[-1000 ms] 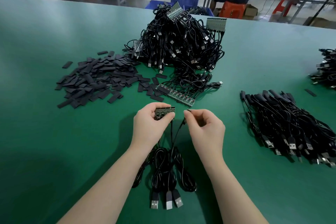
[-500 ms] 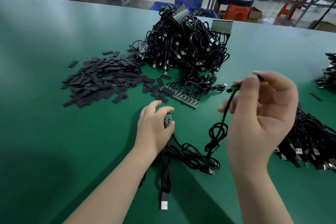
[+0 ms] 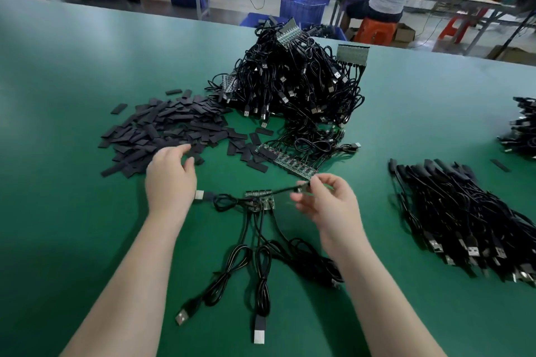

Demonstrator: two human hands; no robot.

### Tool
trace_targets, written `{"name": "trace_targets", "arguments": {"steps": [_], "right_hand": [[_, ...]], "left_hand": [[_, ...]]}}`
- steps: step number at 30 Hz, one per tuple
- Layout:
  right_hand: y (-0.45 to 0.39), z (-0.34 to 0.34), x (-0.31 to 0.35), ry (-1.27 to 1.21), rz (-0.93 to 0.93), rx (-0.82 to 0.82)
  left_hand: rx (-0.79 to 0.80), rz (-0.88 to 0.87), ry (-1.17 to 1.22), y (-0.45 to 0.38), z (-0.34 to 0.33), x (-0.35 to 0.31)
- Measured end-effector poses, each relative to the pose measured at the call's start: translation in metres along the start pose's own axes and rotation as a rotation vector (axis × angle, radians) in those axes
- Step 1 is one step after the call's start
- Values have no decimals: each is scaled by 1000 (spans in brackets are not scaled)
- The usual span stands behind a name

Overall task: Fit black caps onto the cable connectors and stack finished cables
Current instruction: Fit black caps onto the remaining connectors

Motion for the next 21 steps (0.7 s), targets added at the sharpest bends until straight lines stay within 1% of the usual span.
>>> {"name": "trace_targets", "arguments": {"steps": [3, 5, 7, 10, 13, 16, 18, 19, 21], "right_hand": [[2, 12, 0, 302, 178, 65], [6, 15, 6, 450, 275, 103], [9, 15, 13, 572, 354, 150], [13, 17, 16, 650, 374, 218], [16, 17, 10, 655, 319, 268], [19, 12, 4, 707, 283, 351], [23, 7, -3, 645, 221, 416], [23, 6, -4, 646, 221, 438], [22, 6, 0, 725, 303, 430]], "left_hand": [[24, -54, -251, -1, -13, 1], [11, -73, -320, 1, -16, -2], [-12, -75, -329, 0, -15, -3], [-22, -62, -314, -2, -14, 1], [-34, -59, -313, -4, -11, 5], [-79, -68, -256, 0, 0, 1], [-117, -119, -147, 11, 10, -12], [-122, -164, -76, 20, 14, -22], [-88, -280, 69, 43, 18, -45]]}}
Point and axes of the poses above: each hand's wrist, its own y-axis away from the middle knuckle, its own z-axis out of the back of the hand, x = y × z, the point moved 8 cm from there along -y, towards the middle knuckle, and after that the axes turned 14 degrees about z, right-handed, at the moved point
